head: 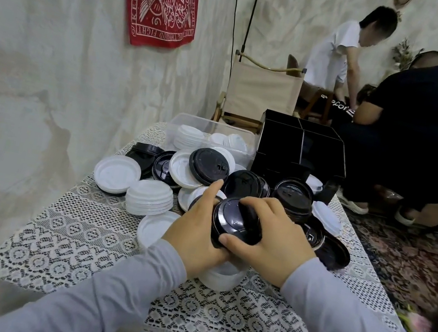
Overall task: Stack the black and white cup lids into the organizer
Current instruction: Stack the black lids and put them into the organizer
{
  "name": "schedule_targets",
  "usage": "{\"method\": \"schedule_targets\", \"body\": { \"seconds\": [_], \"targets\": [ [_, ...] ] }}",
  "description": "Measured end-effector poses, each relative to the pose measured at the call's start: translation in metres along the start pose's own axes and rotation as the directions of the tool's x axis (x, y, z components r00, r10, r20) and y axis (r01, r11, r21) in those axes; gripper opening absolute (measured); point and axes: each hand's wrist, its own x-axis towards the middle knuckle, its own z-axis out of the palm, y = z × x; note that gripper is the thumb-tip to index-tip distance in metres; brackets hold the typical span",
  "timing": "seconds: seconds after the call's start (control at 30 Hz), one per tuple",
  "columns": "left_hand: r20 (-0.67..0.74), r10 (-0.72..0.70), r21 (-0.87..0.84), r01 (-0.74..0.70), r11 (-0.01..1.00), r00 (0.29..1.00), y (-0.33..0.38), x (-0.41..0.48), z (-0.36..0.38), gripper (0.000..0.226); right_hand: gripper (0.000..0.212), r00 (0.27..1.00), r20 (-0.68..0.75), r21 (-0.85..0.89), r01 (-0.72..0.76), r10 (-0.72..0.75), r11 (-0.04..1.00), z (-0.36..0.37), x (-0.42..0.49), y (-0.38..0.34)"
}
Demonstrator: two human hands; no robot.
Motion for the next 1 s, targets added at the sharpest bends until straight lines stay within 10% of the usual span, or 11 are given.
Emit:
{"method": "schedule_targets", "body": {
  "seconds": [0.37,0.6,1.0],
  "targets": [
    [0.017,-0.006,0.047,0.005,0.999,1.000,-0.008,0.004,0.003,0.101,0.074,0.996,-0.007,0.123,-0.091,0.093,0.988,0.011,0.006,-0.005],
    [0.040,0.049,0.178,-0.056,0.983,0.998,-0.007,0.008,0.000,0.075,0.034,0.993,-0.018,0.261,-0.108,0.117,0.959,0.008,0.008,-0.001],
    [0.095,0.009,0.255,-0.034,0.966,0.995,0.001,0.021,-0.010,0.088,0.033,0.951,0.060,0.749,-0.244,0.303,0.617,0.009,0.028,0.003]
  ]
}}
